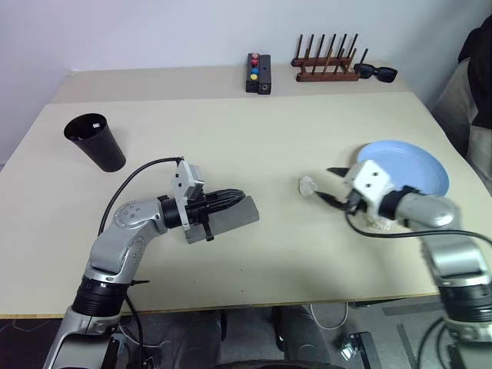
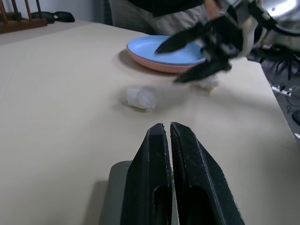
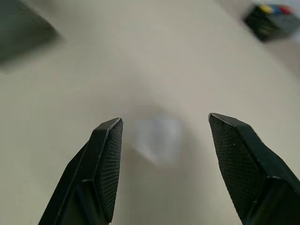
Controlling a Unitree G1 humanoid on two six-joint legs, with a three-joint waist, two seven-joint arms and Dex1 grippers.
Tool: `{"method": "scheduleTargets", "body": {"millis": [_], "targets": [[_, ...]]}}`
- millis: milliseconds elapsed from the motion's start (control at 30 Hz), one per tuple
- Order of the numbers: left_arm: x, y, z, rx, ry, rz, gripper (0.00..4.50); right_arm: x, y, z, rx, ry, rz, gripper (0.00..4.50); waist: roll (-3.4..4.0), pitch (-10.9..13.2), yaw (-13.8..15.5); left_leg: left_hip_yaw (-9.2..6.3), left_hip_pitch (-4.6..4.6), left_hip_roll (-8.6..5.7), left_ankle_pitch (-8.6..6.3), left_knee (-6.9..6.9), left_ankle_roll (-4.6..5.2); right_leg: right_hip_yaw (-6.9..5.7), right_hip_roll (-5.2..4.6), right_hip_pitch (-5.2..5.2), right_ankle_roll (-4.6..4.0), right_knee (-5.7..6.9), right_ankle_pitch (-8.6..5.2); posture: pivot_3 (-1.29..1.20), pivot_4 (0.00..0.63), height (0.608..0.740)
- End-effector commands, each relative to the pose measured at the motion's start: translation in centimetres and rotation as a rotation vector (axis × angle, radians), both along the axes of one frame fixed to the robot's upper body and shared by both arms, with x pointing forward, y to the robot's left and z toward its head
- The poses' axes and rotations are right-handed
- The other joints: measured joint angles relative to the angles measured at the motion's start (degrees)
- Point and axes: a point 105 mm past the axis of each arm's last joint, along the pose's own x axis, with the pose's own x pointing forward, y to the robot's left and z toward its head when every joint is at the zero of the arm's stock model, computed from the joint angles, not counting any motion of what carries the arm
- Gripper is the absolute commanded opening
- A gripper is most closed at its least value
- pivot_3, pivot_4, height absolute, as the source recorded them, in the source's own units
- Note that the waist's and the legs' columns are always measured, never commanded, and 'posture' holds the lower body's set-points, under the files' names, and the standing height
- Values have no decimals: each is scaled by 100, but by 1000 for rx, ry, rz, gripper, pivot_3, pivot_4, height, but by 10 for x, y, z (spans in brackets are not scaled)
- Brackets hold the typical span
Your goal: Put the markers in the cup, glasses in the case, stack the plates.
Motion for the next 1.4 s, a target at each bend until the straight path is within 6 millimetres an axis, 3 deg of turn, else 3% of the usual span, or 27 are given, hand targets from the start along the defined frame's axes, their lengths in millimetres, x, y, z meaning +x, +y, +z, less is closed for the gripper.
{"method": "scheduleTargets", "body": {"millis": [33,233,367,467,600,633,800,933,1100,1233,1400], "targets": [[-2,3,10,-5,-50,9,138,14,3,3,28,-31,-35,2948,0,0,12,0,0,0,0,1,0,0,0,0,0,-1,0,0,150,739],[-4,7,11,-7,-53,39,138,38,-7,-21,1,-9,-139,2948,-2,-1,5,-1,0,-1,0,-3,0,-1,0,0,-1,-1,0,0,150,739],[-5,9,9,-6,-48,54,138,41,-10,-29,-4,13,-144,2948,-1,-1,-11,-1,1,-1,0,-4,0,0,1,-2,-1,1,0,0,150,739],[-5,10,8,-5,-46,58,138,40,-8,-28,18,14,-131,2124,-1,-1,-13,-1,2,0,0,-5,0,0,1,-2,0,1,0,0,150,739],[-4,10,7,-6,-45,56,138,39,-4,-23,33,-4,-119,107,-2,-1,-12,-1,2,0,0,-4,0,0,1,-1,0,1,0,0,150,739],[-4,9,7,-7,-45,56,138,38,-4,-23,34,-6,-119,42,-1,-1,-11,-1,2,0,0,-4,0,0,1,-2,0,1,0,0,150,739],[-4,6,5,-17,-33,41,138,44,-22,7,28,-140,-225,42,0,0,-8,-1,1,0,0,-4,0,0,1,-2,0,1,0,0,150,739],[-3,0,3,-27,-23,16,138,51,-80,35,-81,-257,-483,42,0,0,25,0,0,-1,0,-2,0,0,1,-2,0,1,0,0,150,739],[1,-7,1,-32,-22,-13,138,39,-129,34,-203,-238,-637,42,-1,-1,20,-1,-3,-3,0,-3,0,0,0,0,0,-4,-1,0,150,739],[5,-12,3,-35,-27,-28,138,30,-146,27,-190,-188,-699,42,1,-1,-26,2,1,-2,0,-5,0,1,0,0,-1,-3,-1,0,150,739],[4,-16,7,-40,-30,-37,138,24,-150,29,-167,-192,-708,2396,2,-1,-22,2,1,-2,0,-4,0,1,0,0,0,-1,0,0,150,739]]}}
